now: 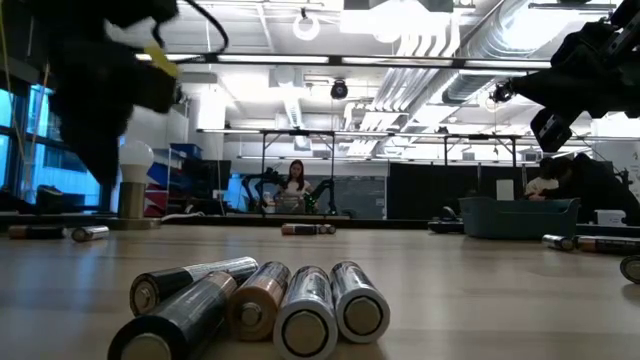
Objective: Sort batteries
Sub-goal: Put the silver battery into the orange bin
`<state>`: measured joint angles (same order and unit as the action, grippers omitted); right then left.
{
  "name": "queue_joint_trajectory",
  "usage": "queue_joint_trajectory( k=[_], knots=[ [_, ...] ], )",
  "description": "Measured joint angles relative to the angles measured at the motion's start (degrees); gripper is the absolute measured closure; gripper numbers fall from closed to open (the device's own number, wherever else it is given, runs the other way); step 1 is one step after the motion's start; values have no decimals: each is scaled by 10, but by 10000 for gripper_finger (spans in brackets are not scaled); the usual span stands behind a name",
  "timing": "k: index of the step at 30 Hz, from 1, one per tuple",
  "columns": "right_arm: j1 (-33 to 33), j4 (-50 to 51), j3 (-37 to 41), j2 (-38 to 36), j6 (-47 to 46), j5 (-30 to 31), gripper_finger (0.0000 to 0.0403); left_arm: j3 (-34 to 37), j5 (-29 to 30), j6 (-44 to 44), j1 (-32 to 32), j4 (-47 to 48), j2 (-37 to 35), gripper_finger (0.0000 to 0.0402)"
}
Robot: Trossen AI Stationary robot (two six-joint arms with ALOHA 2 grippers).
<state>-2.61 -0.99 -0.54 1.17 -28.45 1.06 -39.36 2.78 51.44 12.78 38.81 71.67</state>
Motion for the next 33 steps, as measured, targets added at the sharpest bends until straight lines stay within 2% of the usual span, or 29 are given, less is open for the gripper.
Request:
queue_joint_trajectory(
  k=[3, 6, 11, 13, 16, 21, 26, 33],
  knots=[
    [0, 0, 0, 0, 0, 0, 402, 1, 12, 51, -5, -20, 42, 319],
    [0, 0, 0, 0, 0, 0, 402, 2, 31, 149, -14, 8, 74, 270],
    [0, 0, 0, 0, 0, 0, 402, 2, 29, 273, -9, 7, 76, 209],
    [0, 0, 0, 0, 0, 0, 402, 1, 55, 318, 1, -1, 70, 195],
    [0, 0, 0, 0, 0, 0, 402, 1, 80, 386, 12, 11, 75, 187],
    [0, 0, 0, 0, 0, 0, 402, -5, 79, 414, 29, 23, 78, 190],
    [0, 0, 0, 0, 0, 0, 402, -8, 112, 477, 48, 40, 78, 194],
    [0, 0, 0, 0, 0, 0, 402, 15, 104, 556, 53, 37, 106, 195]
  ],
)
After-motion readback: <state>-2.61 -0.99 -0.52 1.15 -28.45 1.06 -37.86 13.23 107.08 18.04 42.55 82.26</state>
